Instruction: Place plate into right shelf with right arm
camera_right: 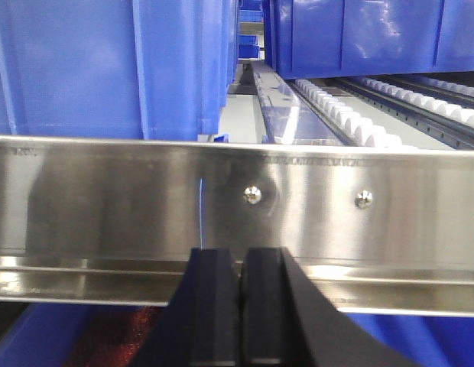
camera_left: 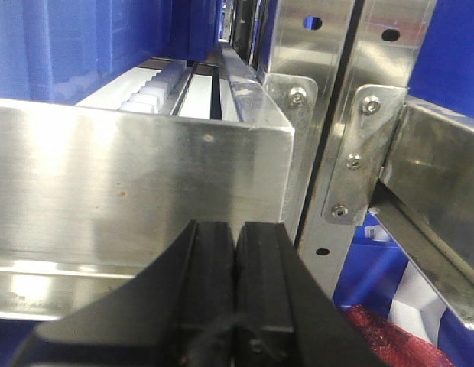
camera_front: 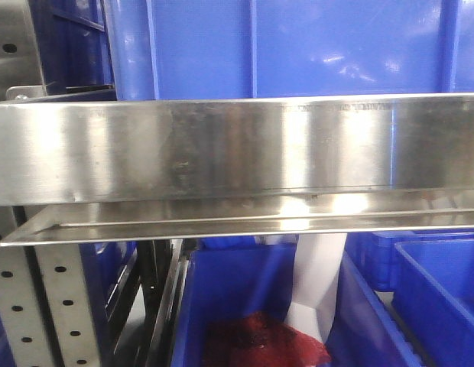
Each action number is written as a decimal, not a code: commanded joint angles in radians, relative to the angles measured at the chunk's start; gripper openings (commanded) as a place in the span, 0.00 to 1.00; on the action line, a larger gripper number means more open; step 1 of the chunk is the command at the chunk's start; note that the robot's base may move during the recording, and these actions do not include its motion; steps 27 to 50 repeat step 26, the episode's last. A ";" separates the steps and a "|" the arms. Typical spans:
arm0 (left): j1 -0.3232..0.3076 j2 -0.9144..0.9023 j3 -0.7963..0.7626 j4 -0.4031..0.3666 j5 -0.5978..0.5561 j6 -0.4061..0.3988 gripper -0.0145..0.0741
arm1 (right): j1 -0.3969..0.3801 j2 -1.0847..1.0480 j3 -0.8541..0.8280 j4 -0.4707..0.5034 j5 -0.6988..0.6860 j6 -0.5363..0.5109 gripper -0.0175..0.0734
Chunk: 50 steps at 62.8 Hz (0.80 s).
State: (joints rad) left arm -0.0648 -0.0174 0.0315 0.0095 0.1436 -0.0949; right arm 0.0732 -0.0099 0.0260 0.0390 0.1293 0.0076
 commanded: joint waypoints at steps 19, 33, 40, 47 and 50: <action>-0.007 -0.004 0.010 -0.002 -0.084 -0.006 0.11 | -0.007 -0.014 -0.005 -0.011 -0.084 -0.008 0.25; -0.007 -0.004 0.010 -0.002 -0.084 -0.006 0.11 | -0.007 -0.014 -0.005 -0.011 -0.084 -0.008 0.25; -0.007 -0.004 0.010 -0.002 -0.084 -0.006 0.11 | -0.007 -0.014 -0.005 -0.011 -0.084 -0.008 0.25; -0.007 -0.004 0.010 -0.002 -0.084 -0.006 0.11 | -0.007 -0.014 -0.005 -0.011 -0.084 -0.008 0.25; -0.007 -0.004 0.010 -0.002 -0.084 -0.006 0.11 | -0.007 -0.014 -0.005 -0.011 -0.084 -0.008 0.25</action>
